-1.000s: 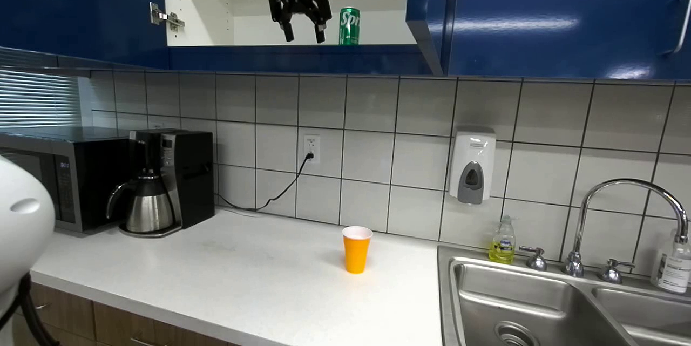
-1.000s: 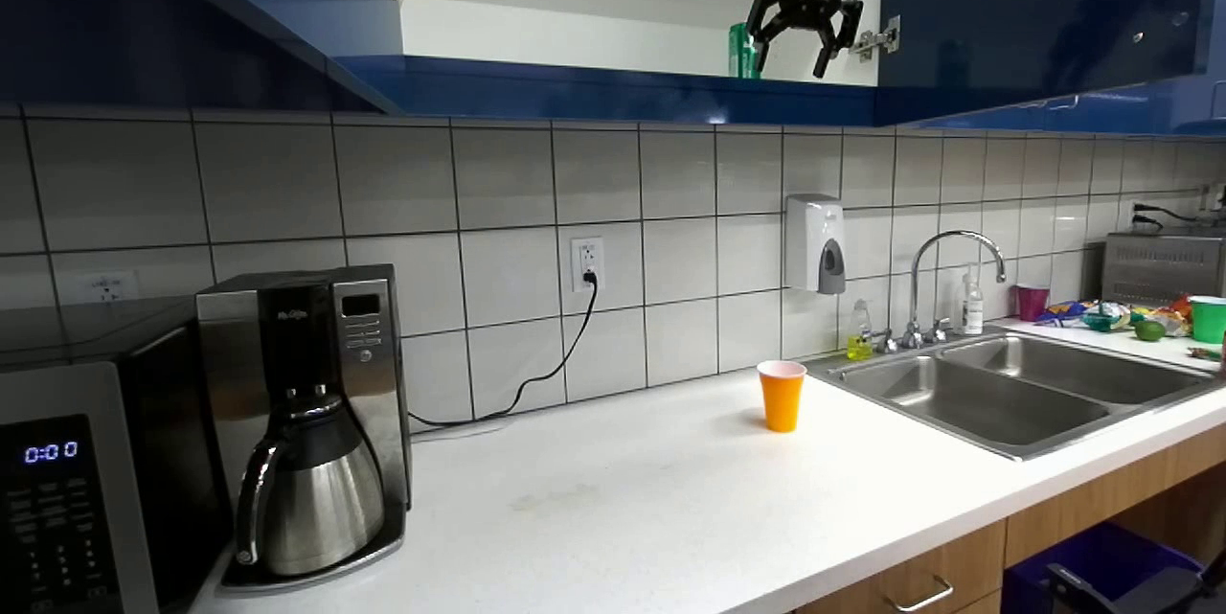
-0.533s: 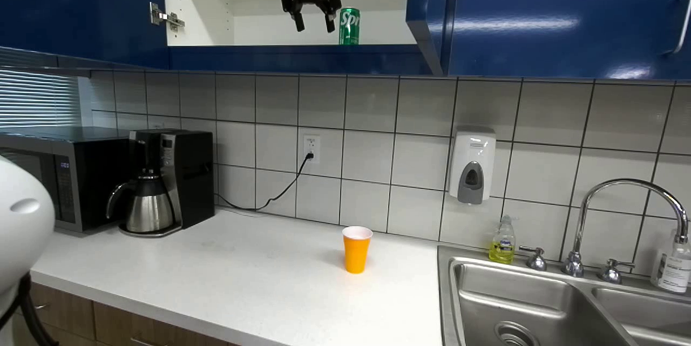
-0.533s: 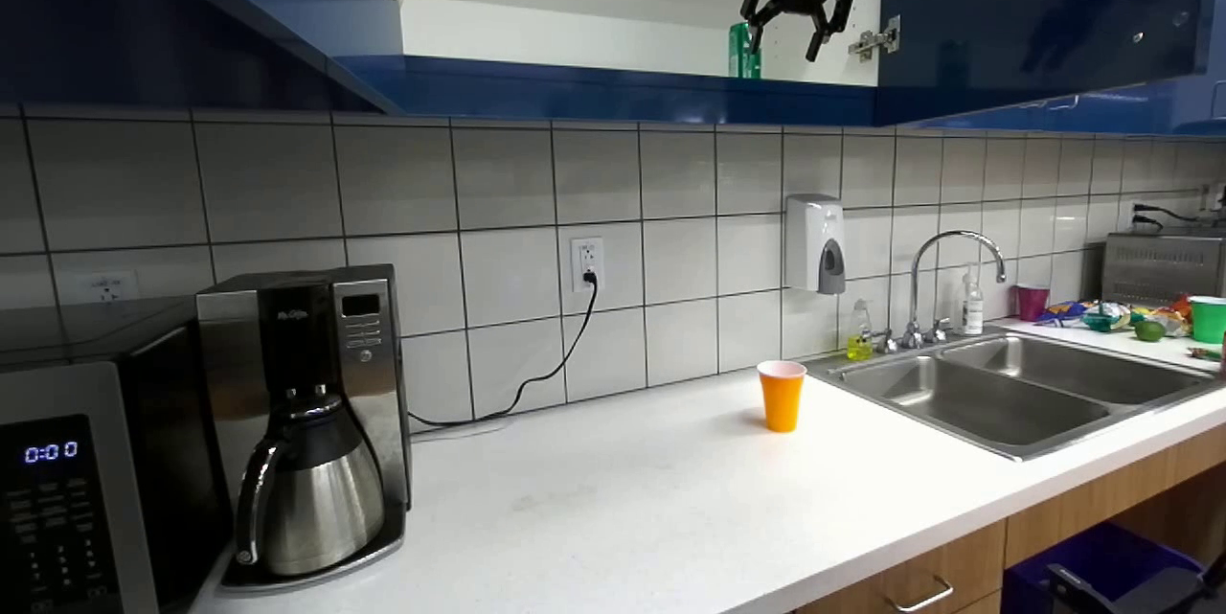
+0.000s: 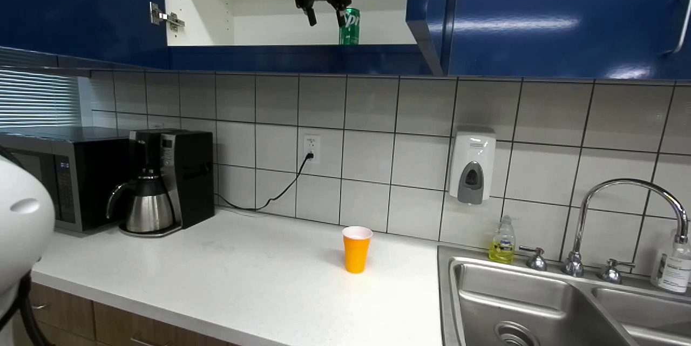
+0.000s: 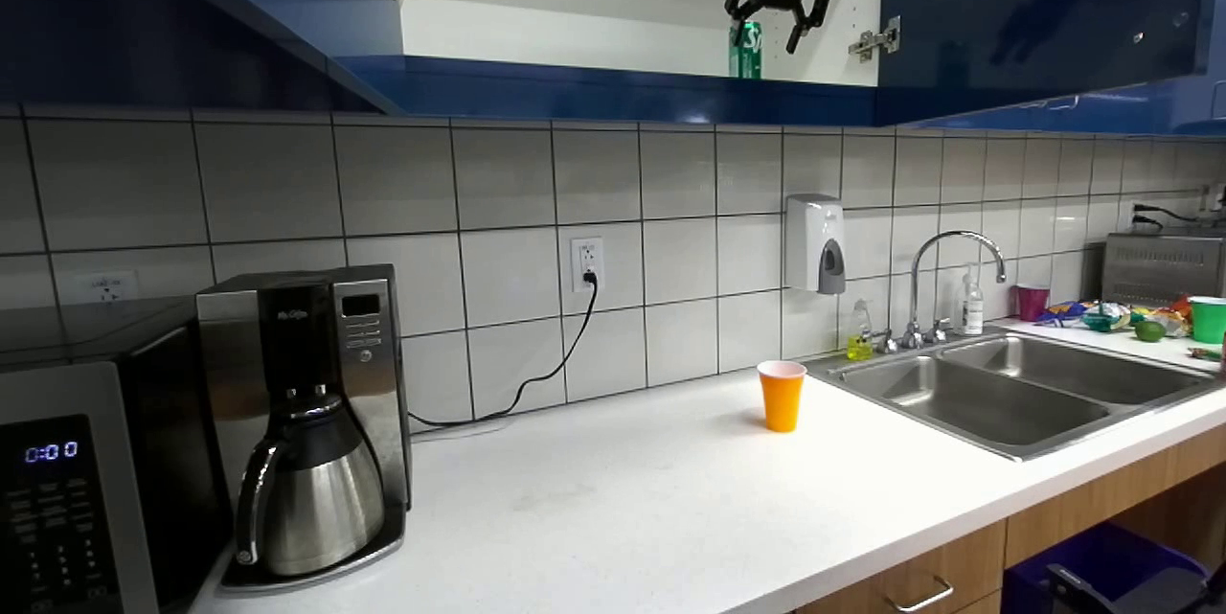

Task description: Remove the can from the cabinet

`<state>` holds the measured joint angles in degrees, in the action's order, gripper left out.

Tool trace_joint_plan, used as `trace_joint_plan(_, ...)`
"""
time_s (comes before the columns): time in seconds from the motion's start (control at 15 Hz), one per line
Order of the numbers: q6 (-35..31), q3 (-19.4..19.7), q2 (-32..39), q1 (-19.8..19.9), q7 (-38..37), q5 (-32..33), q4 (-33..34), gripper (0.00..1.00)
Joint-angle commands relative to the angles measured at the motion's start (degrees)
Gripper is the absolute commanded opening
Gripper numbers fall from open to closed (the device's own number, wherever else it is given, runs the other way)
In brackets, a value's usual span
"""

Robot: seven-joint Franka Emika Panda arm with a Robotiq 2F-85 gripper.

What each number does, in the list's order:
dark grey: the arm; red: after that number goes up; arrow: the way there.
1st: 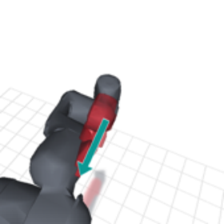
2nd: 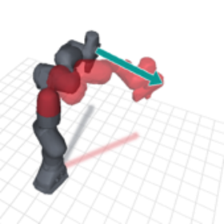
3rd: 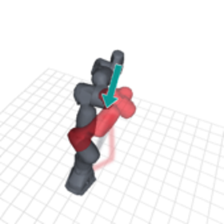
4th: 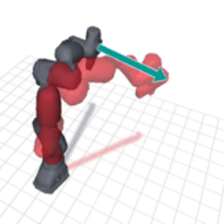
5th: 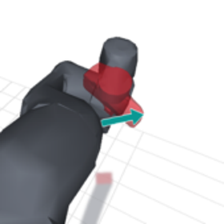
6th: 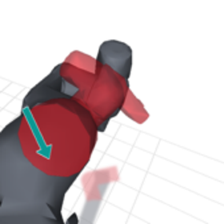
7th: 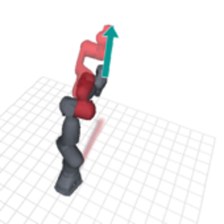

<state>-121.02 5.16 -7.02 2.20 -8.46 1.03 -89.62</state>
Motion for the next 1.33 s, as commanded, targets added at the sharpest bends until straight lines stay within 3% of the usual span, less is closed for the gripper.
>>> trace_joint_plan(0.0, -1.03, -0.6, 4.64, 0.74, -1.42, -0.5, 6.18, 1.0)
trace_joint_plan(1.27, -3.38, 1.64, 14.52, -0.06, -4.86, 0.94, 17.23, 1.0)
